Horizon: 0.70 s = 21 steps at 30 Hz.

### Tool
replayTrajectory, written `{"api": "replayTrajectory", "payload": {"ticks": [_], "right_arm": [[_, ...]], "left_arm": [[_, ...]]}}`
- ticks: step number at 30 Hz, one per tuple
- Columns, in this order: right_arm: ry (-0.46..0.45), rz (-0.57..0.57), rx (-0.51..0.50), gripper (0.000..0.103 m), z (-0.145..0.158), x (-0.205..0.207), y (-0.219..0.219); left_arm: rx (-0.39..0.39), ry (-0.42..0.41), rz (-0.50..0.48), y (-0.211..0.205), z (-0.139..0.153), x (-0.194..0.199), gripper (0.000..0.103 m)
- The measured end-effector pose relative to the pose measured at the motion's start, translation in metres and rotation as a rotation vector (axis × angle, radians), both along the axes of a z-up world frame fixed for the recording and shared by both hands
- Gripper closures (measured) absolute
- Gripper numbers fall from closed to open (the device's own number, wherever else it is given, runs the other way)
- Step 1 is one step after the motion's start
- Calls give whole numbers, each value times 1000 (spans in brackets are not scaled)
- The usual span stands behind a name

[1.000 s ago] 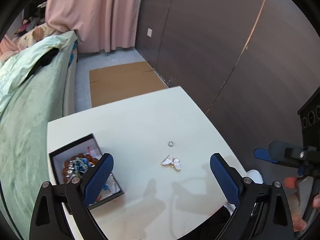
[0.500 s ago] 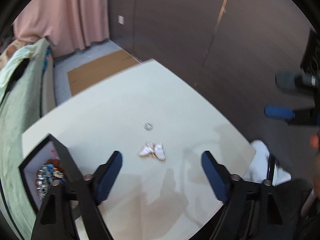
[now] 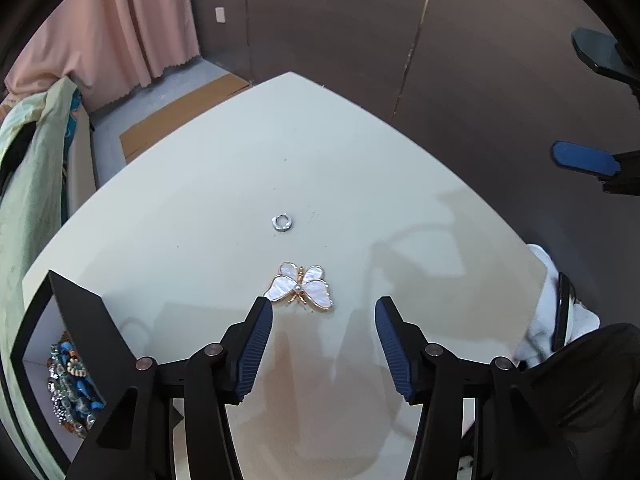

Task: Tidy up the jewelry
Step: 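Move the left tool to the white butterfly pendant and grasp it, then carry the butterfly toward the box with the left tool while the right tool grasps the silver ring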

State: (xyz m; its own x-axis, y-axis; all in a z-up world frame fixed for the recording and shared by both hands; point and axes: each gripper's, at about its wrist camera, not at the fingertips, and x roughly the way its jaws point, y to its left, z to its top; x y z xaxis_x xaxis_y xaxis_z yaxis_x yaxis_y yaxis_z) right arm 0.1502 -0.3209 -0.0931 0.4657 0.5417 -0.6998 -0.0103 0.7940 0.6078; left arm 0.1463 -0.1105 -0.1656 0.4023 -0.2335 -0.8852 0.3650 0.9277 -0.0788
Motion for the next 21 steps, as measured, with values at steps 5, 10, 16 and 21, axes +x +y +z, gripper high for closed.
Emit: {"api": "replayTrajectory", "payload": {"ticks": [5,10,16,21], "right_arm": [[9,-48,-24,1,-2,2,-11],[15,-46,-27,2,-1,3,-12],[13,-50,-55,2,-1,-1,-10],[14,-38,-68,4,-3,1,-5]], "left_arm": [[10,-5,25,4,-4,8,48],[22,11,11,1,-10,14,48],[35,13,14,3,-14,15,60],[7,6,12,6,-7,10,60]]}}
